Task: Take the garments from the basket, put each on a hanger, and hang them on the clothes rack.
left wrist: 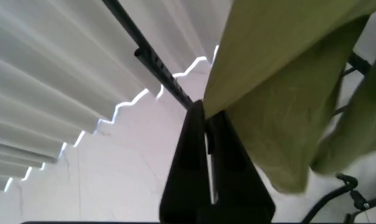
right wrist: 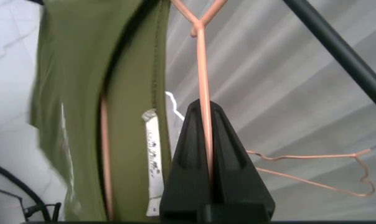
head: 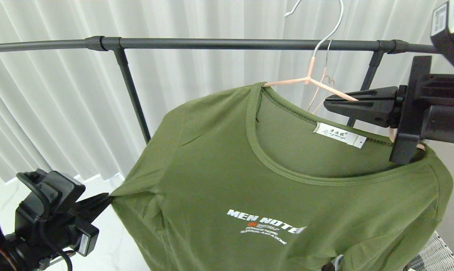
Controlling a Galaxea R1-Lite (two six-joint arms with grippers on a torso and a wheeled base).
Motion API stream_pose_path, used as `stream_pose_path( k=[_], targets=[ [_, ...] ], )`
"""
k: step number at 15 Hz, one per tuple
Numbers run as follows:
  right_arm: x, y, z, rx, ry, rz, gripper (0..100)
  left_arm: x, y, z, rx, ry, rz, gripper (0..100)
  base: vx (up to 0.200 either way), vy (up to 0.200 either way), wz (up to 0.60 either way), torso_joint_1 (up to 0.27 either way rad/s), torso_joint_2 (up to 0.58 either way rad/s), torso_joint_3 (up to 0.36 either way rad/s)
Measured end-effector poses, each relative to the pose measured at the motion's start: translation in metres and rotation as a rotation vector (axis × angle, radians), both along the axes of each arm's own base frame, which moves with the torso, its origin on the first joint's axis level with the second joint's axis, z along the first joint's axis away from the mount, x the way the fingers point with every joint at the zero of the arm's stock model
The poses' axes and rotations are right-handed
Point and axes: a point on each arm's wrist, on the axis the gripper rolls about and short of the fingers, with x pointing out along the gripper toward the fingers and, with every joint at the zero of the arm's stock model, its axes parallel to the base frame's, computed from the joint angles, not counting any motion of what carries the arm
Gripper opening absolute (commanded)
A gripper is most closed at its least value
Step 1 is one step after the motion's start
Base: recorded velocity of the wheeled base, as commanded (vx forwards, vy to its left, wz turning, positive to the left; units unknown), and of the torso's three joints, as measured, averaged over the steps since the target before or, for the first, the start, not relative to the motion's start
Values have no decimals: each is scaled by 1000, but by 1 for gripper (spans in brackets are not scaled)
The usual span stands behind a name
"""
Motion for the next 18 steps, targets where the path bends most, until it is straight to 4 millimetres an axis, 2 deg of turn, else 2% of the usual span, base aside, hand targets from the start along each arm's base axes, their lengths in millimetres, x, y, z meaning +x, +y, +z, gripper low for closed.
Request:
stream_pose_path(
  k=[3, 7, 11, 14, 18],
  targets=[
    [1, 0, 2, 8, 6, -27, 0, -1, -4, 6, -8, -41, -26, 100, 0, 0, 0, 0, 0, 0],
    [10, 4, 9, 69, 56, -179, 0, -15, -10, 16, -2, -118, -90, 100, 0, 0, 0, 0, 0, 0],
    [28, 17, 13, 151, 129, -326, 0, -26, -10, 23, 41, -191, -108, 100, 0, 0, 0, 0, 0, 0],
    [44, 32, 18, 163, 128, -364, 0, -29, -9, 27, 42, -215, -100, 100, 0, 0, 0, 0, 0, 0],
    [63, 49, 15, 154, 134, -396, 0, -30, -9, 28, 42, -221, -101, 100, 200, 0, 0, -5, 5, 6]
  ],
)
